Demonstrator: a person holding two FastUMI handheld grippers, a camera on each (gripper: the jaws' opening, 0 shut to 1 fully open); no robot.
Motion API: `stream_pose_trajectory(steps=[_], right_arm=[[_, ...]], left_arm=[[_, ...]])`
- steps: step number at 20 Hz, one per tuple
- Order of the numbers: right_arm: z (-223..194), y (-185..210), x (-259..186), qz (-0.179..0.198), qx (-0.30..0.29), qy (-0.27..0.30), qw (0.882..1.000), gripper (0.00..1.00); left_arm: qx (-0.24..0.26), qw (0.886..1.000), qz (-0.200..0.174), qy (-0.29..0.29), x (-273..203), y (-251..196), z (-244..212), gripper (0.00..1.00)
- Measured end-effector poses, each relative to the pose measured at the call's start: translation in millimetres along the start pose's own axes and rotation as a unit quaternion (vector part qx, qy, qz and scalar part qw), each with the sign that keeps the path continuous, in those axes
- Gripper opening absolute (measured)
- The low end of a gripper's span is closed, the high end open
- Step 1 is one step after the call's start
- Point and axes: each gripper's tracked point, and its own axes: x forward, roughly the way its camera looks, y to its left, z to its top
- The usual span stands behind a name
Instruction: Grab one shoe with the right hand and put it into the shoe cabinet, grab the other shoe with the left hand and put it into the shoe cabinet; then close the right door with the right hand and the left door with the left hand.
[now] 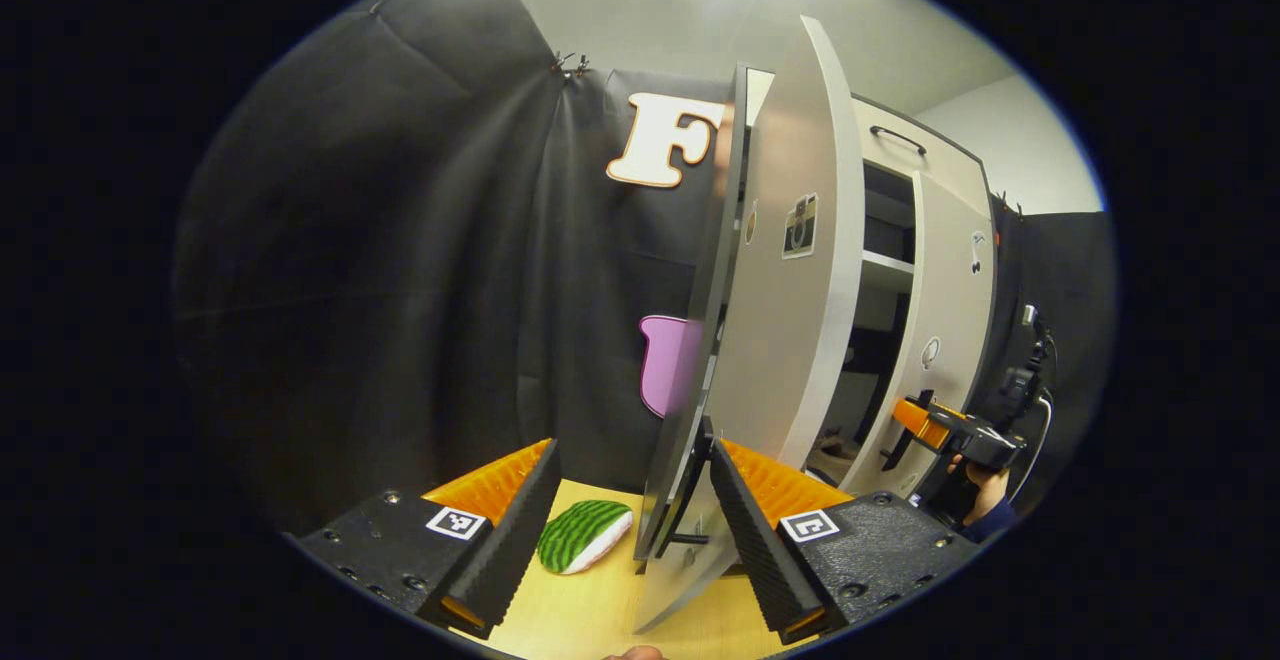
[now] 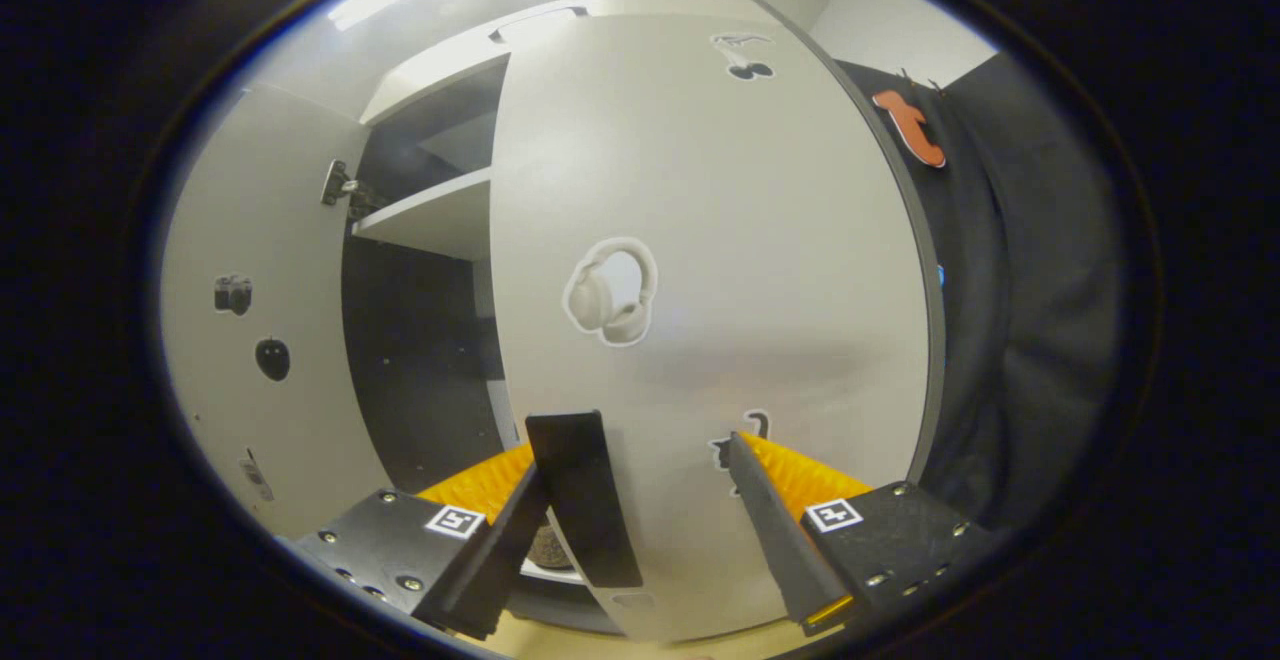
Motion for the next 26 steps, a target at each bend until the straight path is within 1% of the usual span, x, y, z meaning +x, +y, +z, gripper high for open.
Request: stream_pose_trajectory(steps=[2,3,4,5,6,7,8,9,10,11,12,13,14,15,16,17,18,21,22,23,24,25,26], right_arm=[[0,0,2,-0.007,-0.006,-0.003,1.0,1.0],[0,0,3,-0.01,-0.011,-0.004,1.0,1.0],[0,0,5,-0.013,-0.015,-0.006,1.0,1.0],[-1,0,7,-0.016,-0.019,-0.008,1.0,1.0],[-3,0,7,-0.018,-0.022,-0.01,1.0,0.97],[-3,0,8,-0.021,-0.023,-0.011,0.999,1.0],[-3,1,8,-0.023,-0.026,-0.013,0.999,1.0],[-3,0,8,-0.025,-0.029,-0.014,0.999,1.0],[-4,1,8,-0.026,-0.033,-0.016,0.999,1.0],[-4,0,9,-0.028,-0.036,-0.017,0.999,1.0],[-5,1,9,-0.029,-0.039,-0.019,0.999,1.0],[-4,1,9,-0.031,-0.042,-0.021,0.998,1.0],[-5,0,10,-0.033,-0.044,-0.023,0.998,1.0],[-5,0,11,-0.036,-0.046,-0.024,0.998,1.0],[-5,0,10,-0.037,-0.048,-0.025,0.998,1.0],[-5,1,9,-0.037,-0.051,-0.026,0.998,1.0],[-5,1,10,-0.036,-0.054,-0.028,0.997,0.98],[-6,1,9,-0.029,-0.061,-0.027,0.997,1.0],[-9,2,8,-0.023,-0.055,-0.02,0.998,1.0],[-10,1,5,-0.014,-0.043,-0.016,0.999,1.0],[-10,2,1,-0.004,-0.027,-0.016,0.999,0.99],[-8,3,-4,0.006,-0.014,-0.016,1.0,1.0],[-7,3,-9,0.012,-0.009,-0.018,1.0,1.0]], left_arm=[[0.004,1.0,-0.009,0.002,2,-2,0,0.86],[0.007,1.0,-0.013,0.004,3,-4,0,0.92],[0.012,1.0,-0.016,0.005,4,-5,-1,0.86],[0.018,1.0,-0.017,0.004,5,-7,0,0.92],[0.023,1.0,-0.017,0.001,5,-7,1,0.87],[0.029,0.999,-0.014,-0.001,7,-5,1,0.87],[0.033,0.999,-0.012,-0.002,8,-5,2,0.92],[0.037,0.999,-0.012,-0.002,10,-5,2,0.87],[0.039,0.999,-0.013,-0.001,10,-6,1,0.92],[0.041,0.999,-0.014,0.0,11,-6,2,0.87],[0.045,0.999,-0.015,-0.003,11,-6,3,0.87],[0.047,0.999,-0.017,-0.007,11,-7,5,0.92],[0.048,0.999,-0.02,-0.009,12,-9,5,0.92],[0.05,0.999,-0.02,-0.009,12,-9,4,0.91],[0.05,0.999,-0.02,-0.01,12,-9,4,0.85],[0.049,0.999,-0.02,-0.01,12,-9,5,0.85],[0.046,0.999,-0.02,-0.01,12,-9,5,0.85],[0.038,0.999,-0.026,-0.015,13,-11,5,0.84],[0.037,0.999,-0.029,-0.019,14,-12,7,0.83],[0.036,0.999,-0.029,-0.02,14,-12,7,0.88],[0.037,0.999,-0.028,-0.019,15,-12,7,0.88],[0.038,0.999,-0.027,-0.02,14,-13,7,0.87],[0.04,0.999,-0.027,-0.019,14,-14,6,0.9]])
